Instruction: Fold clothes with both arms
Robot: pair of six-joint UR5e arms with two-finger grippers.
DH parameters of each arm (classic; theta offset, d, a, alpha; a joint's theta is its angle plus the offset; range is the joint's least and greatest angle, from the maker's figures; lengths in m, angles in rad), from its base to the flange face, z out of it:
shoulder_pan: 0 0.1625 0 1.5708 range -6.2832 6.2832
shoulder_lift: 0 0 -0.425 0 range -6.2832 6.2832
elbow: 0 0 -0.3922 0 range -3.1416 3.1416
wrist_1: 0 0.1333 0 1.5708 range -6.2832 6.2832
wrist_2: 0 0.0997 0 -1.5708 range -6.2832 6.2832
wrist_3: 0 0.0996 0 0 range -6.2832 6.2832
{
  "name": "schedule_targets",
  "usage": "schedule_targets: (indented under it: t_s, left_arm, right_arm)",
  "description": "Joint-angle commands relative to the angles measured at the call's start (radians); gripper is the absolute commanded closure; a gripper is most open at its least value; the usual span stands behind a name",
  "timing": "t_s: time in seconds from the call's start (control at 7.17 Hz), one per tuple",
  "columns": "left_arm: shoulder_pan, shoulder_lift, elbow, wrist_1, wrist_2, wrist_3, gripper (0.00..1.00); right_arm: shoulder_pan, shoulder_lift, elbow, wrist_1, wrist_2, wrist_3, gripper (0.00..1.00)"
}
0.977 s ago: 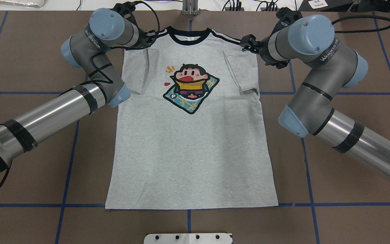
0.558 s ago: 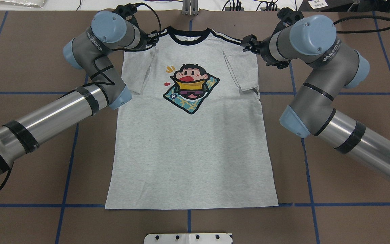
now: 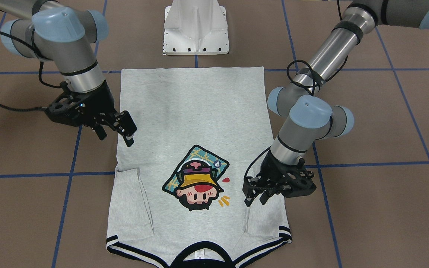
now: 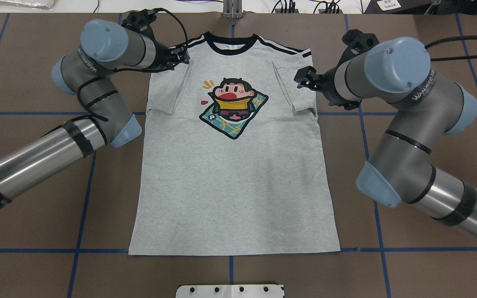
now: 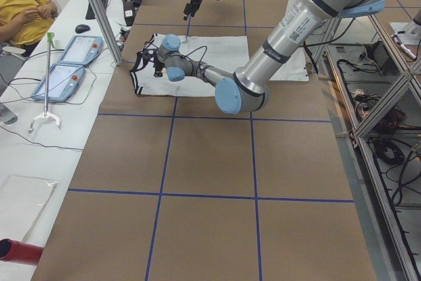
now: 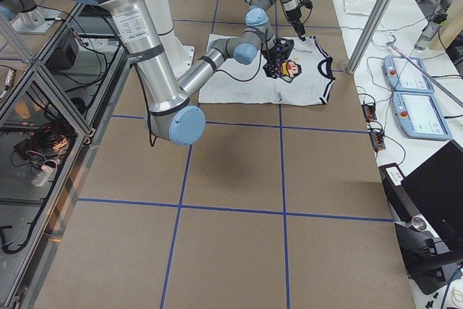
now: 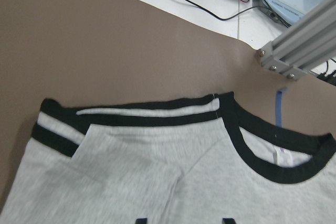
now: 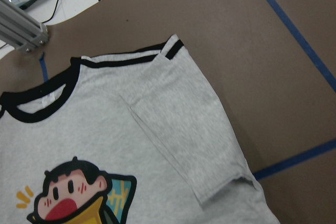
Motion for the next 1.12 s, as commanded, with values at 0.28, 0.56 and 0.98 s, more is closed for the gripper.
schedule_targets:
  t_s: [0.28,0.56,0.98]
  left_arm:
    - [0.008,0.335,-0.595,0.201,-0.135,-0.028,0.39]
    - [0.012,0.335,-0.602,0.198,-0.136,-0.028,0.38]
    - [0.018,0.335,-0.601,0.196,-0.123,-0.025,0.36]
  right_arm:
    - [-0.296,-0.280,0.274,-0.062,-0.137,0.287,0.07]
    - [-0.384,-0.336,0.293,-0.073,-0.194,0.386,0.10]
    - [-0.540,-0.373,0.212,-0.067,-0.263,0.625,0.08]
